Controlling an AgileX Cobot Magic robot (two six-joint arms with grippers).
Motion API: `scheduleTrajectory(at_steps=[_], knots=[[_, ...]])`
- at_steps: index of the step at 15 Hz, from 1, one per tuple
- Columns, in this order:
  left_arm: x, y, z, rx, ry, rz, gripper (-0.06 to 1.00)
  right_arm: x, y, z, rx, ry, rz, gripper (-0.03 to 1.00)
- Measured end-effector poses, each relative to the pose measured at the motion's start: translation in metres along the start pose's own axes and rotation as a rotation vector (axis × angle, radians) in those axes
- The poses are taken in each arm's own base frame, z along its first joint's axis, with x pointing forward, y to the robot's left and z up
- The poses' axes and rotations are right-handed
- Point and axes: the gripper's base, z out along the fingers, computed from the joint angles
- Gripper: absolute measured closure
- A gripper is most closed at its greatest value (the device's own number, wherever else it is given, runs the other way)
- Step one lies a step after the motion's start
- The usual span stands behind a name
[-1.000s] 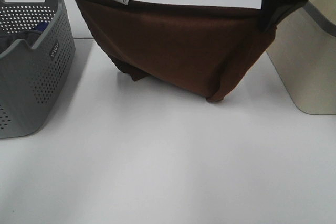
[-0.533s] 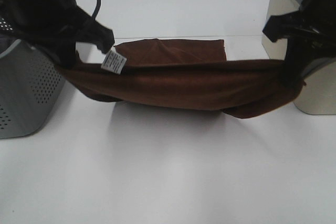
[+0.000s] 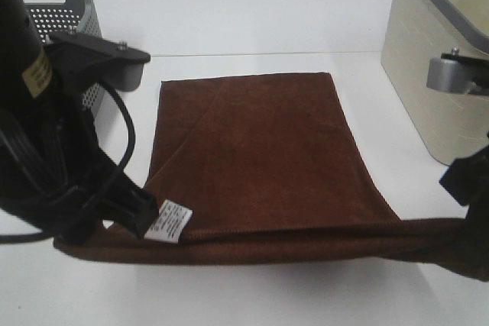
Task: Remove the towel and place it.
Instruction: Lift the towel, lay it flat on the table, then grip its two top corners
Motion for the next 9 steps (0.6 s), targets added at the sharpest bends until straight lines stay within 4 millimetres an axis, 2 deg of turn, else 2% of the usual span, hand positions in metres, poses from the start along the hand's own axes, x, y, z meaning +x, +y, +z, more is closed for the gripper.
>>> scheduleTrajectory(at_steps=[4,7,9], knots=[[0.016,0.0,0.023,0.021,0.094,-0.03,0.94,0.021,0.0,0.015,-0.039,0.048,0.026,0.97],[0.018,-0.001,0.024,0.029,0.103,-0.049,0.94,0.021,0.0,0.017,-0.041,0.046,0.029,0.97],[0.019,-0.001,0.024,0.033,0.111,-0.051,0.88,0.02,-0.001,0.017,-0.035,0.036,0.027,0.97]])
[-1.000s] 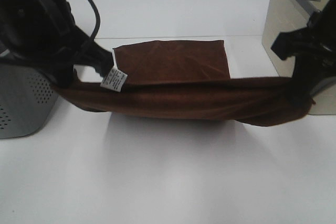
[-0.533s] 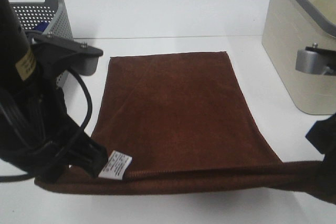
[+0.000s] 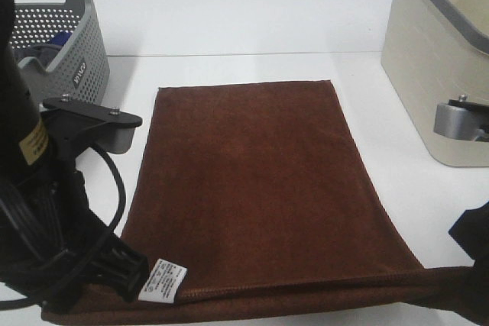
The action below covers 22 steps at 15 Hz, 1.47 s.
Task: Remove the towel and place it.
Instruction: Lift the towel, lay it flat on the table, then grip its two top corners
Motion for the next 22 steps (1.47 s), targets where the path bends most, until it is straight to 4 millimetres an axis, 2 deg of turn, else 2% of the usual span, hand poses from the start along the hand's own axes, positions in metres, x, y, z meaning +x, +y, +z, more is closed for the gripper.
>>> scheduleTrajectory(at_steps=[2,3,5,6,7,8,11,14,16,19,22], knots=[[0.001,0.0,0.001,0.006,0.01,-0.004,0.73,0.0,-0.001,0.0,0.008,0.001,-0.003,0.91],[0.001,0.0,0.001,0.007,0.01,-0.005,0.65,0.0,-0.001,0.0,0.015,0.002,-0.006,0.85],[0.001,0.0,0.001,0.007,0.01,0.006,0.42,0.0,-0.002,0.0,0.019,0.002,-0.008,0.59],[0.001,0.0,0.001,0.007,0.01,0.011,0.34,0.0,-0.002,0.0,0.019,0.002,-0.008,0.45],[0.001,0.0,0.001,0.007,0.01,0.015,0.31,0.0,-0.002,0.0,0.019,0.002,-0.008,0.35],[0.001,0.0,0.001,0.007,0.01,0.016,0.3,0.0,-0.002,0.0,0.019,0.002,-0.008,0.31],[0.0,0.001,0.001,-0.004,-0.005,0.023,0.29,-0.002,-0.002,0.0,0.025,-0.019,-0.01,0.28],[-0.01,0.006,0.0,-0.026,-0.089,0.018,0.3,-0.02,0.002,-0.02,0.039,-0.164,-0.034,0.27],[-0.024,0.016,-0.008,-0.012,-0.161,-0.03,0.31,-0.036,0.007,-0.038,0.046,-0.288,-0.053,0.3],[-0.055,0.035,-0.026,0.043,-0.319,-0.106,0.32,-0.069,0.012,-0.058,0.049,-0.378,-0.067,0.36],[-0.084,0.055,-0.036,0.045,-0.4,-0.129,0.32,-0.112,0.012,-0.063,0.076,-0.388,-0.078,0.4]])
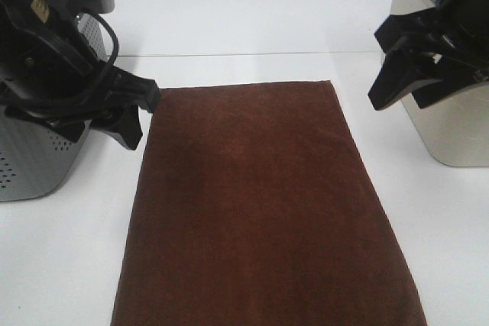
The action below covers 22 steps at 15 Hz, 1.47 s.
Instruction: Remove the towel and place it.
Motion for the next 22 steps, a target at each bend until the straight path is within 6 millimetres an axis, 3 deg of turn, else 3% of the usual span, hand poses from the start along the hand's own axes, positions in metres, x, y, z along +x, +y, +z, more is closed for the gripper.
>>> scheduleTrajectory(at_steps=[4,7,11,16,19,22], knots=[[-0.048,0.015,0.017,-0.011,-0.066,-0.026,0.32,-0.058,-0.006,0.027,0.02,-0.006,-0.015,0.41],[-0.088,0.018,0.045,-0.022,-0.078,-0.019,0.32,-0.1,-0.013,0.051,0.05,-0.027,-0.033,0.41],[-0.134,0.019,0.083,-0.034,-0.111,-0.019,0.32,-0.144,-0.03,0.099,0.135,-0.031,-0.009,0.41],[-0.174,0.012,0.109,-0.032,-0.185,-0.003,0.32,-0.175,-0.055,0.169,0.25,-0.014,-0.01,0.41],[-0.177,0.011,0.116,-0.038,-0.186,0.004,0.32,-0.18,-0.067,0.201,0.254,0.022,0.014,0.41],[-0.178,0.012,0.116,-0.042,-0.187,0.022,0.32,-0.18,-0.085,0.219,0.241,0.035,0.06,0.41]])
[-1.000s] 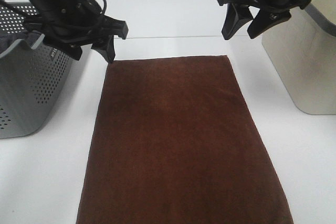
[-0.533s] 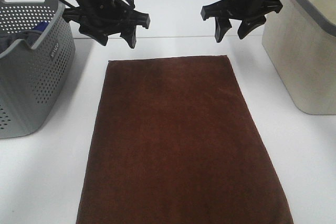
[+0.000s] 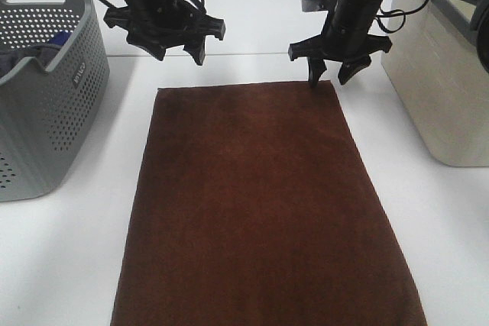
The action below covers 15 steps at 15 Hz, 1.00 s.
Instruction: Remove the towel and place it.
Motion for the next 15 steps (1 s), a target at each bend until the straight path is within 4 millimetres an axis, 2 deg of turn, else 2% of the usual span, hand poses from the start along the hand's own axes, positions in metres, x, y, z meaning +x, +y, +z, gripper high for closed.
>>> scheduleTrajectory(at_steps=[6,8,10,12,13,15], knots=[[0.0,0.0,0.0,-0.003,0.002,0.002,0.32,0.0,-0.014,0.029,-0.008,-0.009,0.038,0.42],[0.0,0.0,0.0,-0.003,0.003,0.002,0.32,0.002,-0.015,0.037,-0.007,0.0,0.04,0.45],[0.0,0.0,0.0,-0.003,0.004,0.002,0.32,0.003,-0.015,0.038,-0.007,0.0,0.035,0.58],[0.0,0.0,0.0,-0.003,0.001,0.004,0.32,0.003,-0.015,0.039,-0.014,0.002,0.033,0.8],[-0.001,0.0,0.0,-0.005,-0.002,0.006,0.32,0.003,-0.014,0.039,-0.023,0.005,0.022,0.95],[-0.002,0.001,0.002,-0.012,-0.021,0.015,0.32,0.003,-0.014,0.039,-0.025,0.011,0.015,0.97]])
